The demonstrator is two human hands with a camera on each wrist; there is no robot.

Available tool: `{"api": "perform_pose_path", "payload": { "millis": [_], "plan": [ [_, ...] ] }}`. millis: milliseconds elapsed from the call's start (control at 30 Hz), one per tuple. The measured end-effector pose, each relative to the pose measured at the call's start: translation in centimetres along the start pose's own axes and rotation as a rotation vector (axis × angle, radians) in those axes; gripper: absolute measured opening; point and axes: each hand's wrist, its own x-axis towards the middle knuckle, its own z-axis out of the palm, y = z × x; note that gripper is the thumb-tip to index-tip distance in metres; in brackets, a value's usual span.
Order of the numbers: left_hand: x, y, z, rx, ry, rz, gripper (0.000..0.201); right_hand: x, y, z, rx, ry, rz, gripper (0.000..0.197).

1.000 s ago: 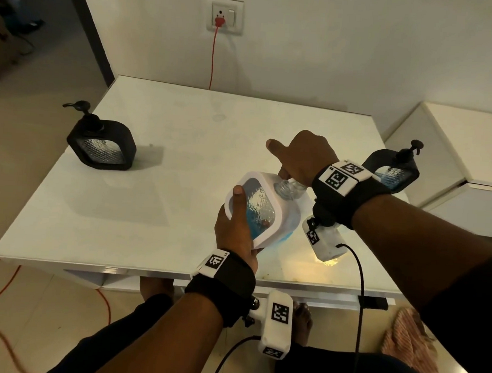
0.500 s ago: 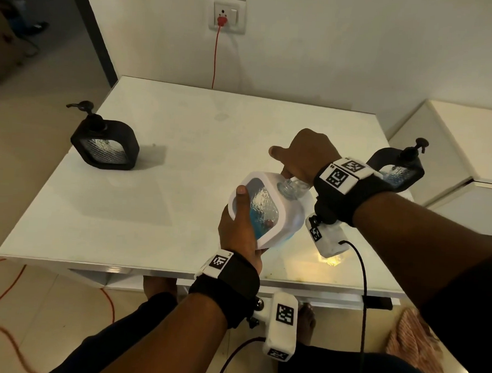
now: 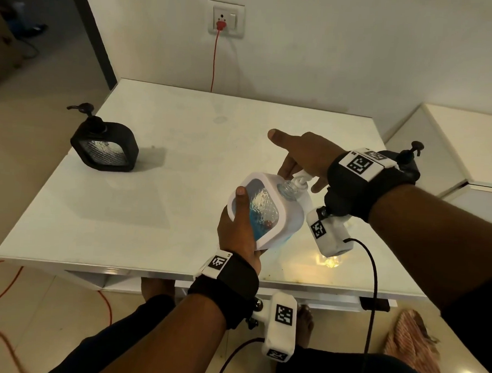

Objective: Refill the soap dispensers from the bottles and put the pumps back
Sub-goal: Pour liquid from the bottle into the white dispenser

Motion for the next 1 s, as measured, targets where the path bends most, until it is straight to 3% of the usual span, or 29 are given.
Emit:
{"api": "perform_pose_path", "payload": {
  "millis": [300,667,867,1000],
  "plan": [
    [-0.3,-0.1,0.3,-0.031,0.006,-0.004,0.054,0.1,0.8,0.9,0.033,0.057,0.031,0.082],
    [-0.6,0.2,0.3,-0.037,0.009,-0.013,0.053,1.5,1.6,1.4,-0.079,0.137,0.043,0.050],
    [-0.7,0.4,0.3,-0.041,0.003,-0.009,0.049,0.7,0.9,0.6,-0.012,0.082,0.031,0.069],
    [-0.9,0.4,0.4,-0.038,-0.013,-0.011,0.064,0.0,0.2,-0.6,0.014,0.030,0.039,0.081]
  ]
}}
